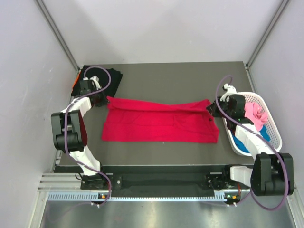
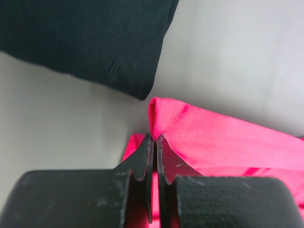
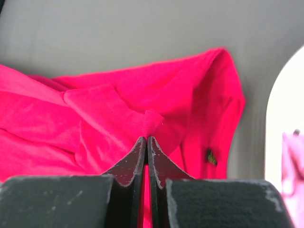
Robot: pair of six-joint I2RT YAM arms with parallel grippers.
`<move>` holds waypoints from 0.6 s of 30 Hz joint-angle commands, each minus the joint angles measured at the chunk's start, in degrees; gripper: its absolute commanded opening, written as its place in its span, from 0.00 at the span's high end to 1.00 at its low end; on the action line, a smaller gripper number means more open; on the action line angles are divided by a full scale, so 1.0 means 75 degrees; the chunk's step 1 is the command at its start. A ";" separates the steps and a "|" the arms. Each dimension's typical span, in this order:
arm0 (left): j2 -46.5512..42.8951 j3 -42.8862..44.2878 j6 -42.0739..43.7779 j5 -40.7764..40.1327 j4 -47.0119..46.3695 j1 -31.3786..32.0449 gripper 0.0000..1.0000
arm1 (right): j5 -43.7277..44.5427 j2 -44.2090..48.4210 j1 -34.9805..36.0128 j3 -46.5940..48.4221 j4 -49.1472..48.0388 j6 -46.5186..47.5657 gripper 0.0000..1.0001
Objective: Fold and stack the t-shirts
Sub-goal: Fold the tshirt
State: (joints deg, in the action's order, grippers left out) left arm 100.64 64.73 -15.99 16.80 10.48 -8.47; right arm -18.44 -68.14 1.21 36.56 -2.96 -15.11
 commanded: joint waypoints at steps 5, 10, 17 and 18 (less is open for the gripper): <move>-0.0446 -0.0696 -0.0129 -0.0328 -0.0366 -0.0019 1.00 | -0.0003 0.0787 -0.0080 -0.0994 -0.0062 -0.0445 1.00; -0.0715 -0.0861 -0.0247 -0.0435 -0.0518 -0.0019 0.96 | -0.0119 0.1409 0.0084 -0.1569 -0.0097 -0.0621 1.00; -0.0844 -0.0990 -0.0259 -0.0540 -0.0460 -0.0019 0.94 | 0.0091 0.1878 0.0178 -0.2143 0.0230 -0.0879 1.00; -0.0891 -0.1013 -0.0294 -0.0587 -0.0437 -0.0019 0.93 | 0.0079 0.1925 0.0190 -0.2271 0.0231 -0.0949 1.00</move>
State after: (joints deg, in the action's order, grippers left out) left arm 96.60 57.43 -17.89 13.93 9.21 -8.47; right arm -18.37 -55.42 2.13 20.97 -1.43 -20.47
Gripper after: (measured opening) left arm 0.070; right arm 0.008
